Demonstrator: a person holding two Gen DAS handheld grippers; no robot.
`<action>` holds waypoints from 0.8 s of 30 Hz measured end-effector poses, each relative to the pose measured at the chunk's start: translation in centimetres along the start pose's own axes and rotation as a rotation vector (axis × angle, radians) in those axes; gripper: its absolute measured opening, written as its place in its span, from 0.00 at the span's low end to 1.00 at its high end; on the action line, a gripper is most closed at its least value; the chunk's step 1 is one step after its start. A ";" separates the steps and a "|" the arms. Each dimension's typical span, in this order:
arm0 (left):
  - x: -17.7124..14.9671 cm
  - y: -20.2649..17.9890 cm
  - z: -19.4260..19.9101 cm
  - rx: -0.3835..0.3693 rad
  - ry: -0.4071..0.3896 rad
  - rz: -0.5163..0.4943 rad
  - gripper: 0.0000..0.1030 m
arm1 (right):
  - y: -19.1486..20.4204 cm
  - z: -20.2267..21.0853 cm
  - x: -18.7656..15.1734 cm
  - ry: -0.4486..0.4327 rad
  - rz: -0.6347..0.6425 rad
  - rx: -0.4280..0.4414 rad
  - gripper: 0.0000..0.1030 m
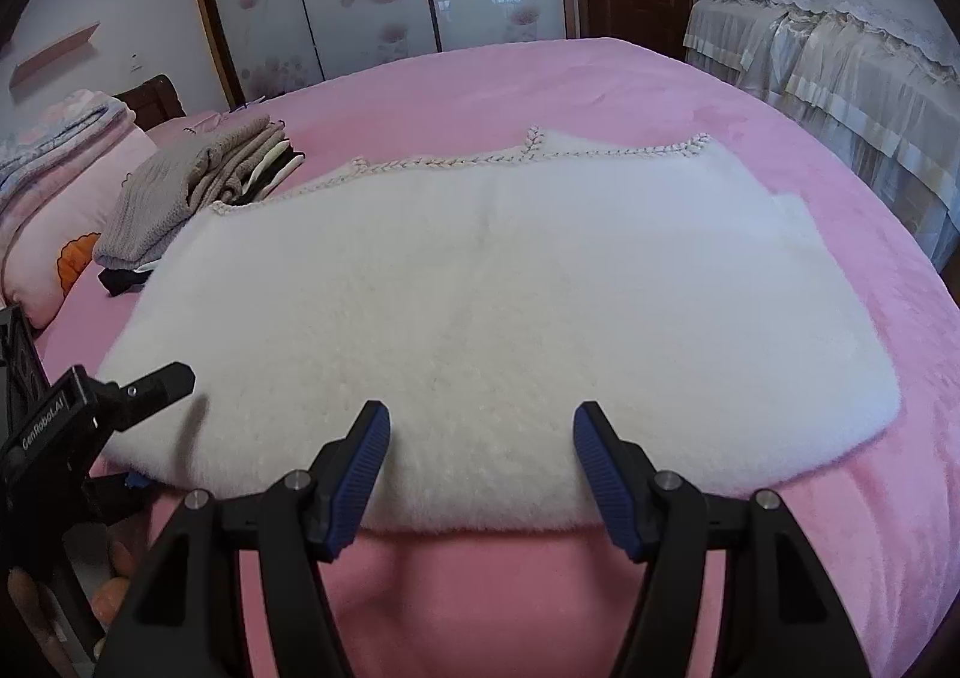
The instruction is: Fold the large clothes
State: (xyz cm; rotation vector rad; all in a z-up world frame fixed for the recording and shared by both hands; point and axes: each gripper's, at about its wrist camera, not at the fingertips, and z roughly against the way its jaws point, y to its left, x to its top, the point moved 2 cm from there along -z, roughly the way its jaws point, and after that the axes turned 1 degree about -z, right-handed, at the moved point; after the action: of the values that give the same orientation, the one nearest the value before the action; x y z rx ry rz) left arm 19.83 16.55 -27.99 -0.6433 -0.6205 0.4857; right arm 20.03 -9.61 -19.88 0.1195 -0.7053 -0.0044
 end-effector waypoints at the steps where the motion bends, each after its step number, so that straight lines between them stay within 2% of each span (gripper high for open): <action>1: 0.4 -0.1 -0.2 0.005 -0.013 -0.001 0.90 | 0.1 -0.1 0.1 -0.004 0.004 -0.003 0.62; 4: 1.4 -0.6 -0.7 0.033 -0.033 -0.001 0.90 | 0.7 -0.5 0.2 -0.019 0.033 -0.022 0.61; 7: 2.1 -1.4 -1.4 0.087 -0.057 -0.008 0.88 | 1.4 -0.7 0.5 -0.033 0.069 -0.025 0.46; 8: 1.9 -1.9 -1.4 0.126 -0.073 -0.020 0.75 | 1.7 -0.7 0.7 -0.038 0.082 -0.025 0.38; 9: 1.9 -2.4 -1.4 0.177 -0.090 -0.044 0.67 | 1.9 -0.8 0.9 -0.043 0.097 -0.026 0.29; 10: 1.9 -2.5 -1.0 0.219 -0.104 -0.062 0.53 | 2.4 -0.9 1.2 -0.052 0.116 -0.026 0.25; 11: 2.0 -2.8 -0.6 0.244 -0.117 -0.080 0.43 | 2.7 -1.0 1.4 -0.061 0.130 -0.030 0.19; 13: 2.1 -3.4 0.4 0.250 -0.145 -0.101 0.31 | 3.3 -1.3 1.8 -0.074 0.155 -0.043 0.15; 16: 2.3 -5.0 1.4 0.281 -0.169 -0.153 0.25 | 3.9 -2.5 2.0 -0.059 0.172 -0.038 0.13; 19: 2.4 -7.0 2.3 0.314 -0.211 -0.224 0.22 | 4.1 -5.2 1.3 0.035 0.225 -0.040 0.11; 20: 2.3 -8.2 2.5 0.326 -0.231 -0.258 0.22 | 4.1 -5.6 1.2 0.042 0.231 -0.037 0.11; 24: 1.6 -13.4 3.4 0.350 -0.300 -0.406 0.21 | 2.9 -5.7 1.3 0.064 0.170 0.034 0.12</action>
State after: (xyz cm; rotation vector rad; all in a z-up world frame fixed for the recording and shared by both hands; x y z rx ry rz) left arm 21.77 9.44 -16.14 -0.1027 -0.9010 0.2986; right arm 24.61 -6.21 -22.99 0.0915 -0.6499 0.1739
